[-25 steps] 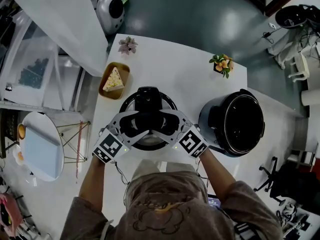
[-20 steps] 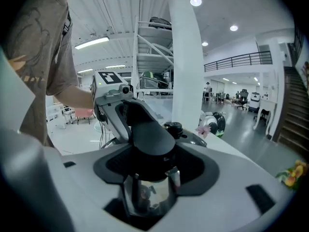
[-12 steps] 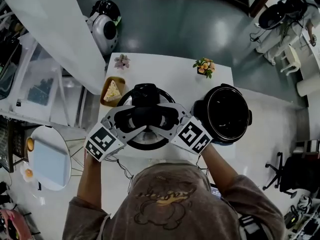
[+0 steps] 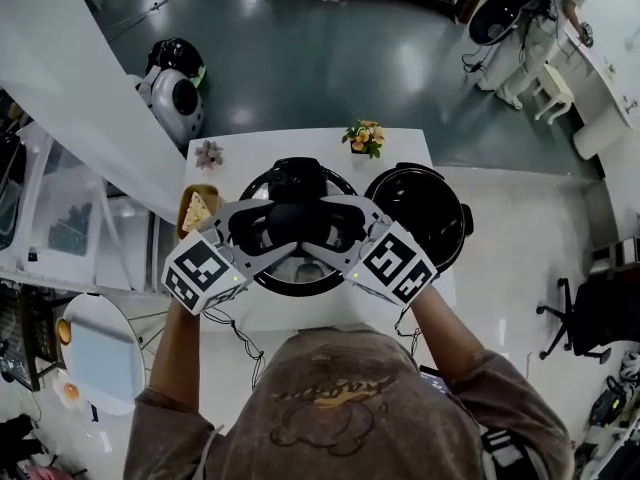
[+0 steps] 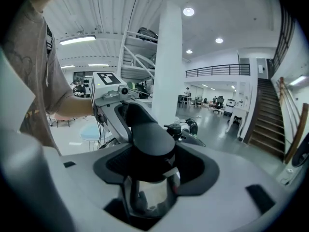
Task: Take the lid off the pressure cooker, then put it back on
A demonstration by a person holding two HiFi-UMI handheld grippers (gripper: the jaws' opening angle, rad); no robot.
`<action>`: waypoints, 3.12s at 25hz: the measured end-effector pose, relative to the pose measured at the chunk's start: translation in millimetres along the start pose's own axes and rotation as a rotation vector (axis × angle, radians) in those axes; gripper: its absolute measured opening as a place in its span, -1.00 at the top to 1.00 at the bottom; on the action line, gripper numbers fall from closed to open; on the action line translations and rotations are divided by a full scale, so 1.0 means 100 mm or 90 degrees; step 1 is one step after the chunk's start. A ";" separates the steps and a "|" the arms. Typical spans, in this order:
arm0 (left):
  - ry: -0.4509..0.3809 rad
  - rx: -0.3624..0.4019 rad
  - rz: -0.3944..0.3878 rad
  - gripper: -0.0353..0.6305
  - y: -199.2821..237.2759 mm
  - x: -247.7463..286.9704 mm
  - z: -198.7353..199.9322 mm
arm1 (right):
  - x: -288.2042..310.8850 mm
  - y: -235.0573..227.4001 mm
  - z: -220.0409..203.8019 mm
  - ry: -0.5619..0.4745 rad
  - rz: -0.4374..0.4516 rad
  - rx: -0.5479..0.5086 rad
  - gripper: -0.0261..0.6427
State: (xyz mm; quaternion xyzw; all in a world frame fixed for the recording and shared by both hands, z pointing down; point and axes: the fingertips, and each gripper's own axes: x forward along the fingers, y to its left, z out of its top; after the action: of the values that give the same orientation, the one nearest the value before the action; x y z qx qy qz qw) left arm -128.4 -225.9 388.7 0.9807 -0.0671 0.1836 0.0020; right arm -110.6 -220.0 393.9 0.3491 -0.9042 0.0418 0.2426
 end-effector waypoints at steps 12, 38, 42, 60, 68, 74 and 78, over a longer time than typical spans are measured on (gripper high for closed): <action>-0.022 0.092 -0.184 0.08 -0.41 1.22 0.70 | -1.17 -0.73 -0.46 0.012 -0.200 0.076 0.13; 0.018 0.181 -0.376 0.08 -0.85 2.37 0.78 | -1.90 -1.16 -1.31 0.035 -0.380 0.225 0.13; 0.017 0.167 -0.387 0.08 -0.83 2.41 0.73 | -1.87 -1.18 -1.36 0.036 -0.383 0.233 0.14; 0.006 0.143 -0.409 0.08 -0.75 2.44 0.75 | -1.85 -1.26 -1.34 0.025 -0.370 0.219 0.14; 0.008 0.151 -0.387 0.08 -0.78 2.44 0.76 | -1.87 -1.24 -1.33 0.019 -0.372 0.213 0.14; 0.010 0.160 -0.376 0.08 -0.82 2.41 0.73 | -1.87 -1.19 -1.36 0.001 -0.358 0.198 0.14; 0.014 0.167 -0.370 0.08 -0.84 2.42 0.74 | -1.89 -1.19 -1.37 -0.002 -0.358 0.197 0.14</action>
State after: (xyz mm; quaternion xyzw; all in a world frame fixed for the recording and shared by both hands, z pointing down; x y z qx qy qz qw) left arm 133.2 -176.6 408.6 0.9485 0.2406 0.1931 -0.0717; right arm 143.6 -160.7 414.2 0.6180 -0.7555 0.1100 0.1875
